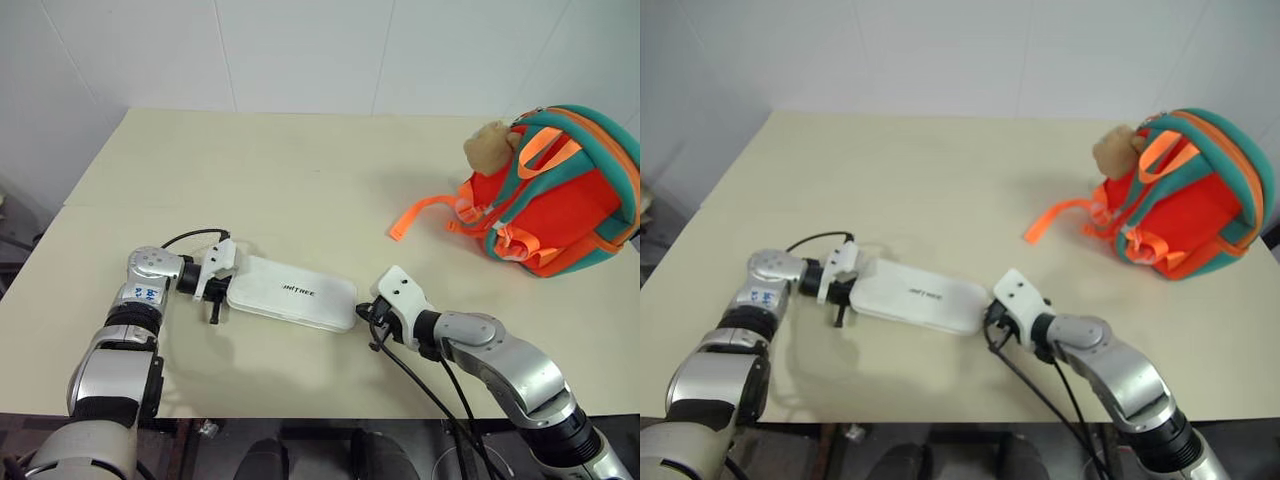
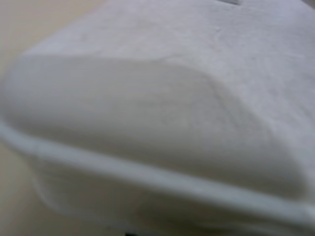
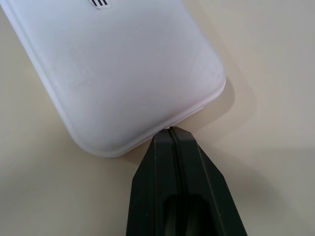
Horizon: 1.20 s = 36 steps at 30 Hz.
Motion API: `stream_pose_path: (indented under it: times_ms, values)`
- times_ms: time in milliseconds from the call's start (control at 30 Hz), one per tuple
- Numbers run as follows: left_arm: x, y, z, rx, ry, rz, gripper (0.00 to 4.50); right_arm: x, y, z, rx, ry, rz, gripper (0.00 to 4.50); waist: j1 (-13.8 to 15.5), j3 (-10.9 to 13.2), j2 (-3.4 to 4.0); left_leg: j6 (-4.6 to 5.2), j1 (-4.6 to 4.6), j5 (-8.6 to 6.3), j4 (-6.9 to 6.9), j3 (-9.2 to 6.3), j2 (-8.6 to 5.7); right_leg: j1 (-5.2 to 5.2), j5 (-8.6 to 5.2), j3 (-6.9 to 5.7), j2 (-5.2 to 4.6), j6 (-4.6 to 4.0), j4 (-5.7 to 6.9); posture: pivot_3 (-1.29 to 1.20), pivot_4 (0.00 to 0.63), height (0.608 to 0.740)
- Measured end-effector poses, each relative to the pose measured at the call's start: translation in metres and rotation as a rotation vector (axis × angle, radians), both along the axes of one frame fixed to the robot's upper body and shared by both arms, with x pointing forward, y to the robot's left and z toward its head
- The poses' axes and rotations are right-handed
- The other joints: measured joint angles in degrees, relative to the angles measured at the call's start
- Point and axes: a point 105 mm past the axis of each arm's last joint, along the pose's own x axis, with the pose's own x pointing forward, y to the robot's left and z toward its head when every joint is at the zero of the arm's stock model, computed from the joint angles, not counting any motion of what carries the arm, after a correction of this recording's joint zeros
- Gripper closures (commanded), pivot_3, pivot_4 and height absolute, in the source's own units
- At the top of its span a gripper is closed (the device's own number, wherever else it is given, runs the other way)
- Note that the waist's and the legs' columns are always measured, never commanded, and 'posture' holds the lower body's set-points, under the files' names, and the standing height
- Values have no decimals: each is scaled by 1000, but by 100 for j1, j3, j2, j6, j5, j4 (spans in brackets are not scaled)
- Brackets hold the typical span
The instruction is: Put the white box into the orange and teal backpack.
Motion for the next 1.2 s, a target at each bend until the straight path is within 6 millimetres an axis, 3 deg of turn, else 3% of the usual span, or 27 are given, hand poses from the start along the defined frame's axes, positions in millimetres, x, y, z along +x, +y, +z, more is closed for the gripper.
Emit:
stream_pose_path:
  times_ms: [267,500,967,1200]
  values:
    - [10,12,3,44,-70,105,4500,1,-2,2,-8,-16,9,4380,-31,-1,0,2,20,5,4,0,4,6,6,4,2,-13,1,0,150,740]
    - [9,38,9,109,-95,178,4500,2,-4,0,-17,-12,17,4380,-49,-1,1,0,26,6,-2,8,49,3,18,2,44,-45,-4,0,150,740]
    - [-23,85,11,168,-36,256,4500,4,-6,1,-27,-19,41,4380,-184,-2,3,-3,41,4,-43,30,65,-4,10,15,51,-61,0,0,150,740]
    - [-20,89,13,121,-55,321,4500,6,-6,3,-34,-28,47,4380,-151,-2,3,-3,40,4,-39,29,64,-5,9,13,46,-63,-12,0,150,740]
